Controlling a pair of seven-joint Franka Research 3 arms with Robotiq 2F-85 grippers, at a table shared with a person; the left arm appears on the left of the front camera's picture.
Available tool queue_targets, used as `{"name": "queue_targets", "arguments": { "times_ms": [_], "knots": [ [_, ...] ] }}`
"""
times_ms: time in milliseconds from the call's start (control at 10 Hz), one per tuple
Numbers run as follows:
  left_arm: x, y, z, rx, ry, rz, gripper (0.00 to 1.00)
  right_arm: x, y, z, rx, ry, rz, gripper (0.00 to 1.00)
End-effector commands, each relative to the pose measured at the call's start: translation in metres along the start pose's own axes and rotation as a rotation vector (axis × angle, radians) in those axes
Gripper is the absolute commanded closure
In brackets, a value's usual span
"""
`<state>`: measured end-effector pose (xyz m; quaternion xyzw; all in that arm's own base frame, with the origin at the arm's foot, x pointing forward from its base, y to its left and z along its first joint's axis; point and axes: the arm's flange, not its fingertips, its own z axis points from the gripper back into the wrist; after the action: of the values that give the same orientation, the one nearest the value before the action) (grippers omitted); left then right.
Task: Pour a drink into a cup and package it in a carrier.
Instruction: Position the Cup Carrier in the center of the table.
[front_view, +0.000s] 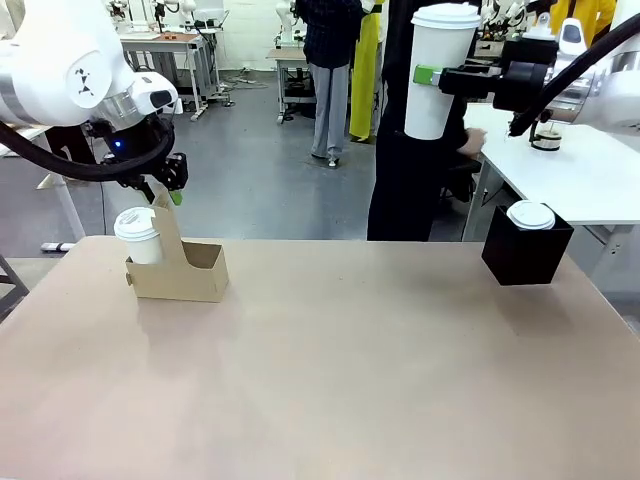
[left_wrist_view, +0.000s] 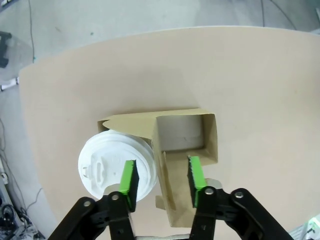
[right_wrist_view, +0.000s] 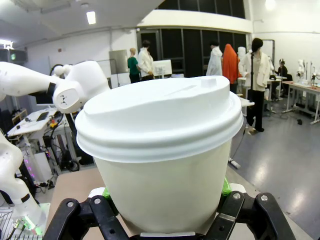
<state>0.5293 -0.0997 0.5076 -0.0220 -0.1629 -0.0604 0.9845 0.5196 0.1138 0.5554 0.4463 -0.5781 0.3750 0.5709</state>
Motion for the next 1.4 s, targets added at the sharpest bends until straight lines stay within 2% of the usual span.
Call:
{"name": "queue_targets", "arguments": {
  "times_ms": [0,100,200,400,500,600,800,900,1000,1200,1300],
  "knots": [
    [0.007,-0.003,0.000,0.037,0.020,0.024,0.87,0.005,0.000,-0.002,0.006,-0.008,0.014,0.20],
    [0.007,0.000,-0.003,0.049,0.026,0.036,0.97,0.005,0.000,-0.002,0.006,-0.008,0.014,0.20],
    [0.007,0.003,-0.005,0.062,0.034,0.038,1.00,0.005,0.000,-0.002,0.006,-0.008,0.014,0.20],
    [0.007,0.007,-0.006,0.069,0.042,0.040,1.00,0.005,0.000,-0.002,0.006,-0.008,0.014,0.20],
    [0.010,0.013,-0.007,0.068,0.026,0.169,1.00,0.005,0.000,-0.002,0.006,-0.008,0.014,0.20],
    [0.003,0.005,-0.009,0.034,0.027,0.020,1.00,0.005,0.000,-0.002,0.006,-0.008,0.014,0.20],
    [0.003,0.005,-0.009,0.034,0.027,0.020,1.00,0.005,0.000,-0.002,0.006,-0.008,0.014,0.20],
    [0.004,0.006,-0.007,0.035,0.024,0.058,0.95,0.005,0.000,-0.002,0.006,-0.008,0.014,0.20],
    [-0.002,0.004,0.001,0.049,-0.015,0.050,0.98,0.005,0.000,-0.002,0.006,-0.008,0.014,0.20],
    [-0.013,-0.025,0.032,0.051,-0.062,0.064,0.98,0.005,0.000,-0.002,0.006,-0.008,0.014,0.20],
    [-0.026,-0.054,0.051,0.054,-0.075,0.075,0.98,0.005,0.000,-0.002,0.006,-0.008,0.014,0.20]
  ]
}}
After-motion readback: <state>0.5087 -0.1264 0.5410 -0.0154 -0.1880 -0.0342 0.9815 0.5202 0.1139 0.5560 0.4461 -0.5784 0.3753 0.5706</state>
